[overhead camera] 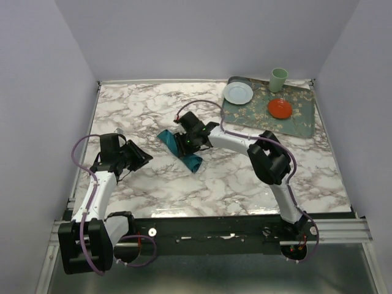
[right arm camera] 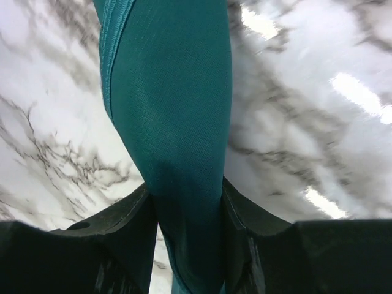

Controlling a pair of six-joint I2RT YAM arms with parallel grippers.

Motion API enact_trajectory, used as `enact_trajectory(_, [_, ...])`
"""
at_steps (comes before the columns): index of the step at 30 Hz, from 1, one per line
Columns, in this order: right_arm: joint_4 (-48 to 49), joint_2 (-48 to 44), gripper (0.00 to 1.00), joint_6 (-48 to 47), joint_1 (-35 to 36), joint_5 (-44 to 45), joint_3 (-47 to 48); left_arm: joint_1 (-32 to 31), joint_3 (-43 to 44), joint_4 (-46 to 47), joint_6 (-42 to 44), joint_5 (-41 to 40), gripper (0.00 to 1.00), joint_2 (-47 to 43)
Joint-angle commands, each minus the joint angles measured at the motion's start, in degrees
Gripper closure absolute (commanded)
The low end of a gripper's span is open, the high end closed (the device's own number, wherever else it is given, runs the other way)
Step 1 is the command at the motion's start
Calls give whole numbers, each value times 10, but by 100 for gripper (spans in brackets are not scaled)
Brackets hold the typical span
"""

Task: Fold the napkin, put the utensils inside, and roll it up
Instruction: Roll the napkin with the utensil

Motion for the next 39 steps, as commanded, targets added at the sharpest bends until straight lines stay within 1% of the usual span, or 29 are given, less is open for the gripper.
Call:
enact_trajectory(1, [34,52,53,35,-68,-128,5,5,7,22,10,25,60,18])
enact_trajectory(2, [48,51,53,58,-82,-158,3,5,7,25,10,25,60,21])
enact_trajectory(3, [54,54,53,66,-84,-155,19,6,6,28,9,26,60,26])
enact_trajectory(5, [23,63,53,70,-91,-141,47,6,7,34,7,29,60,31])
enact_trajectory(11, [17,119,53,134,-132,-228,123,6,12,49,6,41,60,52])
enact_trajectory(15, [16,147,53,164,-147,-256,169,5,13,58,7,50,60,69])
enact_trajectory(18, [-1,168,52,168,-154,-257,211,5,13,72,-1,58,60,82])
enact_trajectory(20, [-30,179,52,148,-155,-245,231,6,12,98,-8,68,60,93])
enact_trajectory(23, [-34,177,49,129,-154,-242,222,5,22,124,-19,85,60,132])
enact_trajectory(26, [-36,165,43,97,-142,-228,213,5,32,166,-42,96,60,171])
enact_trajectory(27, [-38,161,38,90,-140,-227,212,4,37,176,-44,98,60,190])
enact_trajectory(29, [-52,160,34,71,-131,-207,220,4,52,195,-54,101,60,213])
enact_trajectory(30, [-60,160,28,62,-126,-199,225,3,58,203,-57,107,60,241])
enact_trajectory(32, [-86,167,25,41,-114,-181,251,3,77,208,-67,118,62,270])
enact_trajectory(33, [-95,169,23,34,-111,-169,260,1,80,227,-71,120,62,290])
enact_trajectory(35, [-124,176,22,13,-97,-148,291,0,91,245,-75,121,62,308])
enact_trajectory(36, [-132,177,19,7,-93,-123,296,0,94,248,-79,119,62,321])
enact_trajectory(39, [-135,162,16,2,-89,-99,290,-2,109,262,-83,119,62,345])
